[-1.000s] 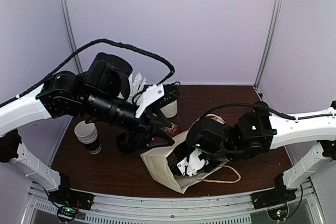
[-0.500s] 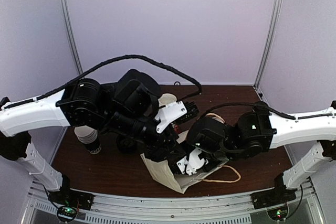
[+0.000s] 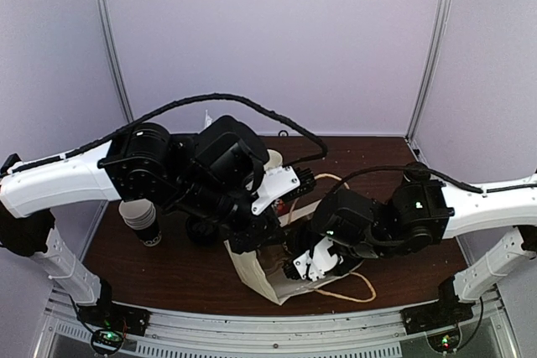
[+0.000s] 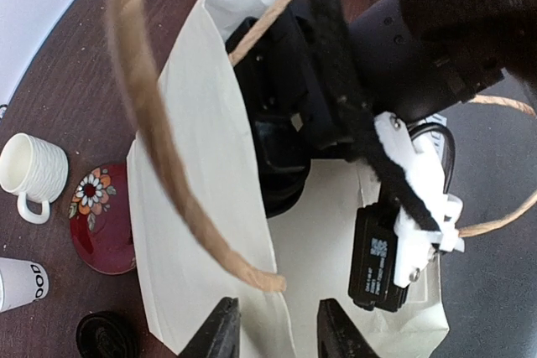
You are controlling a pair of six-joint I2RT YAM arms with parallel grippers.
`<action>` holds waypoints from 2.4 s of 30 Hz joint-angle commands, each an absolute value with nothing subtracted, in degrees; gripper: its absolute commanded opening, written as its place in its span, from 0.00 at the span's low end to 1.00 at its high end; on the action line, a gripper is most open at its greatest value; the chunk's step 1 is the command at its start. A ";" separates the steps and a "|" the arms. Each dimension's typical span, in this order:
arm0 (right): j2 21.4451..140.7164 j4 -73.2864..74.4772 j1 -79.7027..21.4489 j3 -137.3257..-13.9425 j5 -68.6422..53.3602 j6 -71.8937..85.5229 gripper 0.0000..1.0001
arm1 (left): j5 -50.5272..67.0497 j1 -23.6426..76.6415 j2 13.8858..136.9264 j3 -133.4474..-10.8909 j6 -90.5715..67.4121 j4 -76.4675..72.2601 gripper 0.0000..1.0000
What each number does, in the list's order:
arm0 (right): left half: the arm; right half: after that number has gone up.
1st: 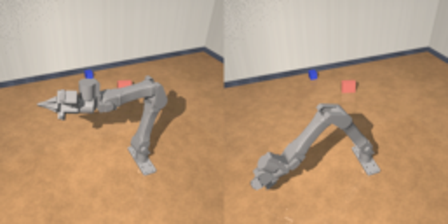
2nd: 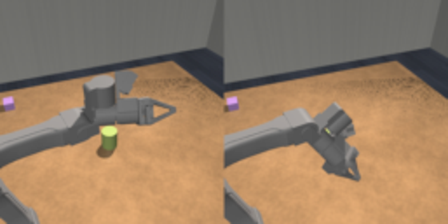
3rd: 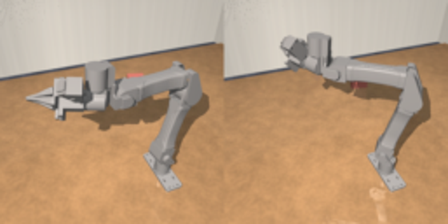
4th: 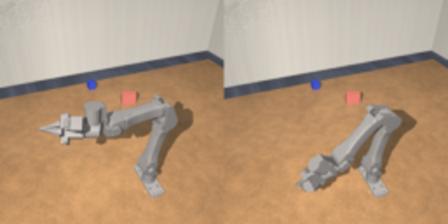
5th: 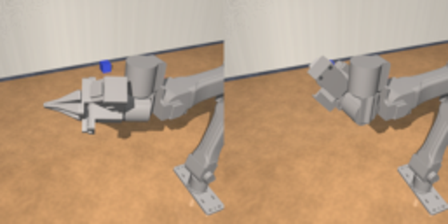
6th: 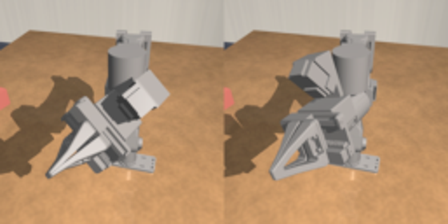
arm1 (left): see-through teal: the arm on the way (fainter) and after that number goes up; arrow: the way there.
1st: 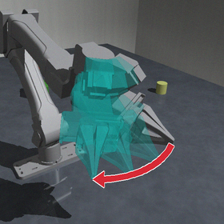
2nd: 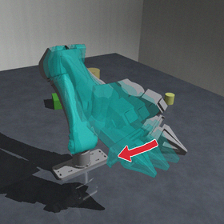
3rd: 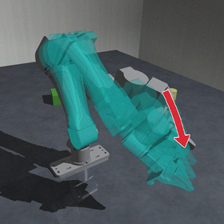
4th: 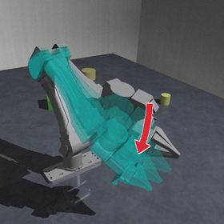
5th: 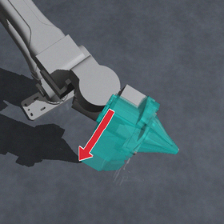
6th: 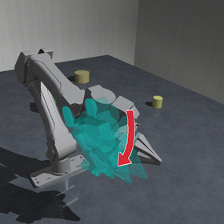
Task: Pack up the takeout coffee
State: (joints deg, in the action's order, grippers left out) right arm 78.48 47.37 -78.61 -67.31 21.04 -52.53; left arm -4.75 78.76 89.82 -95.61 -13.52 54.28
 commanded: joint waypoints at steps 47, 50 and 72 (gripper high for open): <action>84.17 37.29 -72.89 -64.70 19.40 -53.16 0.56 | -2.24 78.88 83.82 -90.93 -7.22 50.03 0.30; 84.58 37.14 -72.80 -64.60 18.87 -53.05 0.57 | -2.74 78.90 83.69 -90.88 -7.29 49.95 0.30; 98.31 54.59 -66.14 -83.49 8.41 -48.58 0.57 | -21.91 78.07 66.94 -80.69 -7.73 42.37 0.57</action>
